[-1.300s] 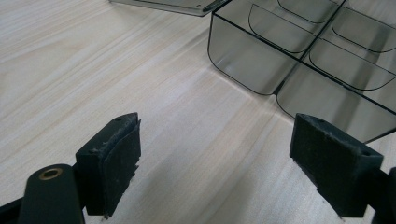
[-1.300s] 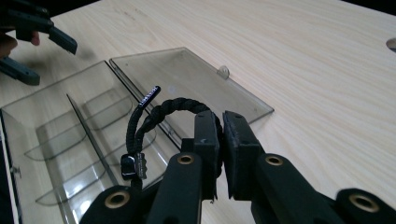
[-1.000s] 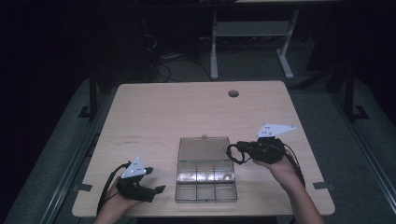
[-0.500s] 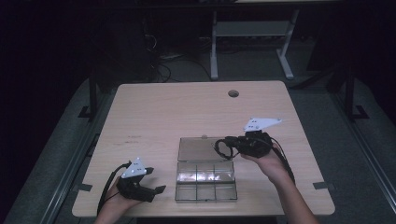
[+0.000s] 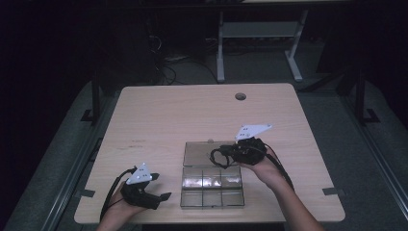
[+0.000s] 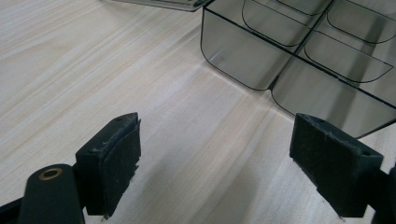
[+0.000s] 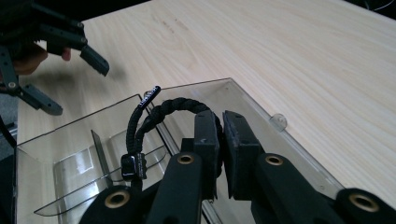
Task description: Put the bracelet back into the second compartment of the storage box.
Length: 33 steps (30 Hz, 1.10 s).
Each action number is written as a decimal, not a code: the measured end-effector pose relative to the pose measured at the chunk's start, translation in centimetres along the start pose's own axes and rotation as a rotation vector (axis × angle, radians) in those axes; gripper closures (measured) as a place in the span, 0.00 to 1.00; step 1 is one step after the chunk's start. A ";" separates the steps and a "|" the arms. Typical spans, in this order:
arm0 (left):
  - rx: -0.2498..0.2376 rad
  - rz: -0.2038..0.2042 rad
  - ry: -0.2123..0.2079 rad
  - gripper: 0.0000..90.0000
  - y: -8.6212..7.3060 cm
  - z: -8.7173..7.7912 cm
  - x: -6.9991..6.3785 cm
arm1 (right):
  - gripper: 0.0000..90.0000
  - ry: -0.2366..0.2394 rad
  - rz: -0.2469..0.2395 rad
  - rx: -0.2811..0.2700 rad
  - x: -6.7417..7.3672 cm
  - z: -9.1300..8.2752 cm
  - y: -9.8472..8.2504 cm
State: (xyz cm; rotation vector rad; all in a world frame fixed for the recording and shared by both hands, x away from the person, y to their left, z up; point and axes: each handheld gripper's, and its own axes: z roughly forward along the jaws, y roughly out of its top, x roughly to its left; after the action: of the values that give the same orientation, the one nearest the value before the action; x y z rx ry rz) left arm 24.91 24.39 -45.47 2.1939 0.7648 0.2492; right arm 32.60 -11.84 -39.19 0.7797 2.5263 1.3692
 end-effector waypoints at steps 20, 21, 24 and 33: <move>0.017 0.018 -0.002 0.18 0.0 0.1 -0.1 | 0.93 0.028 -0.030 0.088 1.5 2.6 -1.2; 0.018 0.019 -0.002 0.18 0.1 0.1 -0.1 | 0.93 0.027 -0.029 0.091 1.5 2.7 -1.2; 0.018 0.018 -0.001 0.18 0.1 0.1 0.0 | 0.93 0.030 -0.032 0.094 1.5 2.8 -1.3; 0.018 0.020 -0.001 0.18 0.0 0.1 -0.1 | 0.92 0.040 -0.035 0.108 1.7 3.0 -1.5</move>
State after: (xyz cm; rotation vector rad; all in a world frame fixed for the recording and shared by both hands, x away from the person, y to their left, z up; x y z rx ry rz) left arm 24.89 24.21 -45.53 2.2196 0.7483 0.2523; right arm 31.74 -9.41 -41.94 0.7293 2.6505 1.2587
